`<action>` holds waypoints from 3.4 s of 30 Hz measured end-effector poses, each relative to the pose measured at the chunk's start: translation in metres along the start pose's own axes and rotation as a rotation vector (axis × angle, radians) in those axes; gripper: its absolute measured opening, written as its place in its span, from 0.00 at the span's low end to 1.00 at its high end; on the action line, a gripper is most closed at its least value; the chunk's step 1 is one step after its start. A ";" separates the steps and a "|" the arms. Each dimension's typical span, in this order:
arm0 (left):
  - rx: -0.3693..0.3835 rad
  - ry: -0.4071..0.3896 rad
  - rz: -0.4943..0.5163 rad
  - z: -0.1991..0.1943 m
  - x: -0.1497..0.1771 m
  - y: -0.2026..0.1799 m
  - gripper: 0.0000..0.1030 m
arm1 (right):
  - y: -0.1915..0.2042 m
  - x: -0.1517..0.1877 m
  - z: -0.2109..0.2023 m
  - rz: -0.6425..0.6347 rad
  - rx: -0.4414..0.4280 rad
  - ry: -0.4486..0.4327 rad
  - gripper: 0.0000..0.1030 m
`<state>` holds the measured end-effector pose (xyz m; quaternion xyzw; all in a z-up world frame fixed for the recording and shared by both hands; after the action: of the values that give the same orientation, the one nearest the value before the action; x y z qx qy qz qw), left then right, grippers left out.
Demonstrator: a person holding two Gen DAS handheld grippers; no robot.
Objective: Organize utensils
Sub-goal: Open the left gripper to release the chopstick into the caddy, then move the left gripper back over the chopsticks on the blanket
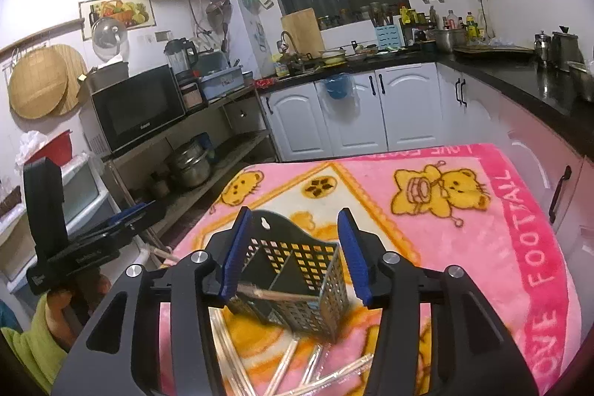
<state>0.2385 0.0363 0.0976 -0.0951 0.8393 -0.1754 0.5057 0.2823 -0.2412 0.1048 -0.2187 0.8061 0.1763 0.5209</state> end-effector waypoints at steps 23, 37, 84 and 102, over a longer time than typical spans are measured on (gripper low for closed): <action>-0.019 -0.010 -0.027 -0.032 0.039 0.011 0.90 | 0.015 0.053 -0.021 -0.060 0.050 0.049 0.59; -0.059 0.019 -0.066 -0.056 0.073 0.032 0.90 | 0.019 0.083 -0.033 -0.055 0.049 0.084 0.59; -0.004 0.440 0.199 -0.027 0.225 0.005 0.58 | 0.011 0.149 0.014 -0.015 0.015 0.308 0.59; 0.029 0.535 0.252 0.000 0.238 -0.010 0.28 | -0.033 0.161 0.086 0.089 0.024 0.492 0.57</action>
<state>0.1265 -0.0528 -0.0928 0.0667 0.9454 -0.1421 0.2855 0.3070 -0.2520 -0.0789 -0.2131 0.9196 0.1307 0.3032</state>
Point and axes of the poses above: each gripper's, at about its wrist camera, not at the fingertips, and z roughly the way its jaws point, y to its left, x to its underside, the point moved 3 cm from there along z, roughly the way its jaws point, and after that the axes turned 14 degrees about -z, right-handed, at the moved point
